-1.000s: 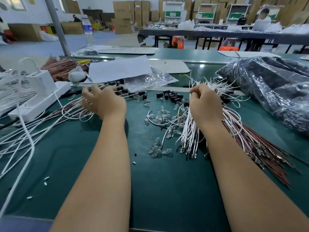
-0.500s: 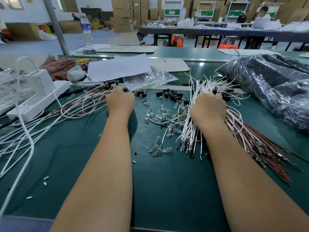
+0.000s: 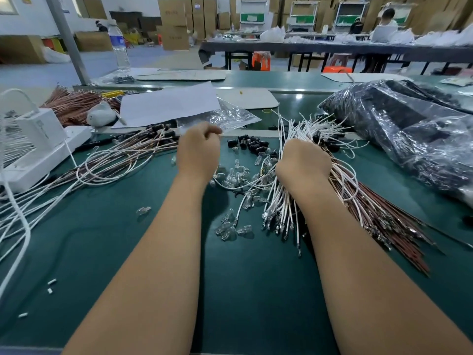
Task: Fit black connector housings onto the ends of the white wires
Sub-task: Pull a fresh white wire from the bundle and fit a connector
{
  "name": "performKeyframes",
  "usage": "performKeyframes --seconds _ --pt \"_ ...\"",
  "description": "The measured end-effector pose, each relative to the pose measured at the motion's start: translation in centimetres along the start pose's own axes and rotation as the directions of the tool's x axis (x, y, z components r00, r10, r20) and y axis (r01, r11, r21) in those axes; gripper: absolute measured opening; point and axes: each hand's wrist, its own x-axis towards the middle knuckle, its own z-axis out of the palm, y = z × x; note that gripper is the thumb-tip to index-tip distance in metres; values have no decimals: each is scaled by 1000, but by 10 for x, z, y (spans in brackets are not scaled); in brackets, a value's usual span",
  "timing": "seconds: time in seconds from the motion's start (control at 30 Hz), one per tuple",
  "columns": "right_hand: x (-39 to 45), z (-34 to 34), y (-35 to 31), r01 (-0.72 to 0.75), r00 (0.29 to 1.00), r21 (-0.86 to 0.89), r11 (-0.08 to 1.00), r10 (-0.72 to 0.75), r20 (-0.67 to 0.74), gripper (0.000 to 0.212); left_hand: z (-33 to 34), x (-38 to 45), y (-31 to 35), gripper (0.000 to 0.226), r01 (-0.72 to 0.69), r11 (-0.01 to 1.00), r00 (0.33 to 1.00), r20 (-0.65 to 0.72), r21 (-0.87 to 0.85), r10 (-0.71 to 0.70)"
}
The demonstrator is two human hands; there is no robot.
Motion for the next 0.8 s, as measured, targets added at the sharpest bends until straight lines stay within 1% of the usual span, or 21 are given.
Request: performKeyframes --seconds 0.07,0.13,0.17,0.23,0.3,0.4,0.53,0.63,0.7,0.8 --pt "2 1 1 -10 1000 8 1000 10 -3 29 10 -6 6 29 -59 997 985 167 44 51" --pt "3 3 3 -23 1000 40 999 24 -11 25 16 -10 11 29 -73 994 947 318 78 45" --pt "3 3 3 -32 999 57 998 32 -11 22 18 -10 12 29 -88 988 927 373 128 34" --pt "4 3 3 -48 999 69 996 48 1 24 18 -12 13 29 -105 974 907 422 203 10" --pt "4 1 3 -51 999 59 997 50 17 29 19 -14 14 27 -46 991 902 432 129 -15" --pt "3 0 1 -56 998 67 996 54 27 28 22 -18 19 26 26 1000 892 451 5 -25" --pt "3 -1 2 -54 999 102 993 54 -1 30 27 -20 25 26 8 999 883 470 -39 11" --pt "3 0 4 -86 995 168 982 93 -34 30 28 -20 25 28 -7 997 901 433 -78 40" --pt "2 1 5 -86 990 224 971 109 -91 27 27 -18 24 39 -55 992 932 350 -118 93" --pt "0 -2 3 -1 977 266 964 58 -206 9 23 -16 25 70 -141 977 966 194 -159 171"
